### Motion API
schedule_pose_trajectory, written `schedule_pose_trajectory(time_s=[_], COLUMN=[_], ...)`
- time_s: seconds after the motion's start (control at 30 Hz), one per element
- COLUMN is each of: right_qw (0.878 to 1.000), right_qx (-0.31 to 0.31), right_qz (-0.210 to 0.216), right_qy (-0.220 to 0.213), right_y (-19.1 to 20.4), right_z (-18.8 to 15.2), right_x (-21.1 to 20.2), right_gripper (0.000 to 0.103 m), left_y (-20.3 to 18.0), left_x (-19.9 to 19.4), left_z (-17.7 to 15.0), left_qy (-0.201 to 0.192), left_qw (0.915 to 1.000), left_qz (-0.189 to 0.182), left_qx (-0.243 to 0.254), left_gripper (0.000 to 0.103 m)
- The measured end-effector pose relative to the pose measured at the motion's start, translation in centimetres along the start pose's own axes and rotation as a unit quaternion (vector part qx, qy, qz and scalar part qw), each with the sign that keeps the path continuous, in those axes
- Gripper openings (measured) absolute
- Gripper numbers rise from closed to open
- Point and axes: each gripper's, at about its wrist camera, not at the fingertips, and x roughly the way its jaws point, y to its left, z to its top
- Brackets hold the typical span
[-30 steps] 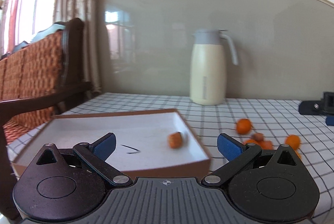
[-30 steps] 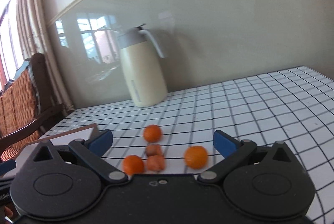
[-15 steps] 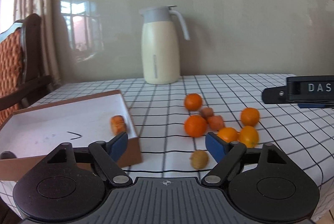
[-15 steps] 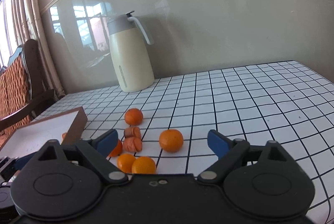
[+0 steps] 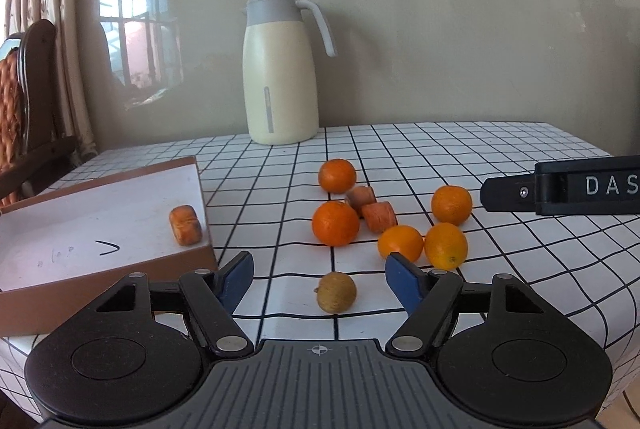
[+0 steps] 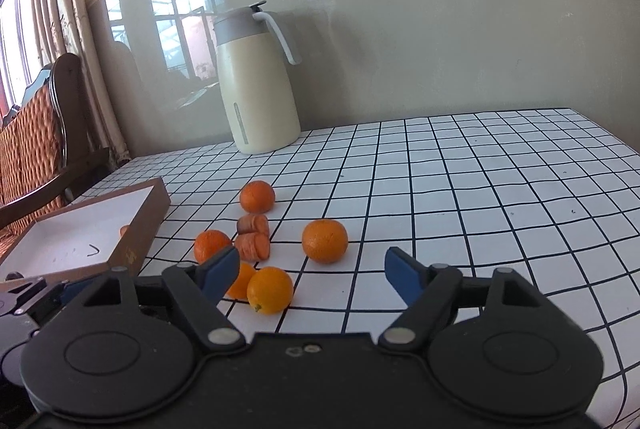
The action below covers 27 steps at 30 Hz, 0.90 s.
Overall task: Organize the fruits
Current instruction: 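Close the left tool on the brown kiwi while the right tool moves toward the oranges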
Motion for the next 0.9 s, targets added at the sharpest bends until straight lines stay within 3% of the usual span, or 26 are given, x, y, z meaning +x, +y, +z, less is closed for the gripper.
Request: schedule_pose_trajectory(time_s=[0.23,0.6,0.7,0.77,0.9], right_qw=[1.0,1.0,0.999,0.999,0.999], right_qx=[-0.002,-0.023,-0.028,-0.03,-0.032], right_qz=[0.005,0.014,0.017,0.018,0.021], right_qy=[0.003,0.015,0.019,0.023,0.027], right_y=[0.1,1.3,1.4,1.6,1.9], right_z=[0.0,-0.4,-0.5,-0.6,-0.7], right_x=[0.1,0.8,1.0,1.2,1.6], right_gripper=[0.07,0.058,0.053,0.053,0.053], left_y=[-0.7,-0.8,-1.0,-1.0,-1.1], left_x=[0.6,1.1,1.2,1.3,1.5], left_z=[-0.2,-0.5,-0.7,-0.7,-0.9], left_qy=[0.011,0.019,0.023,0.026,0.03], left_qw=[0.9999,0.9998,0.9997,0.9996,0.9995], left_qz=[-0.003,-0.002,-0.001,-0.002,-0.001], left_qx=[0.005,0.005,0.006,0.006,0.007], left_gripper=[0.066,0.064,0.059,0.053,0.049])
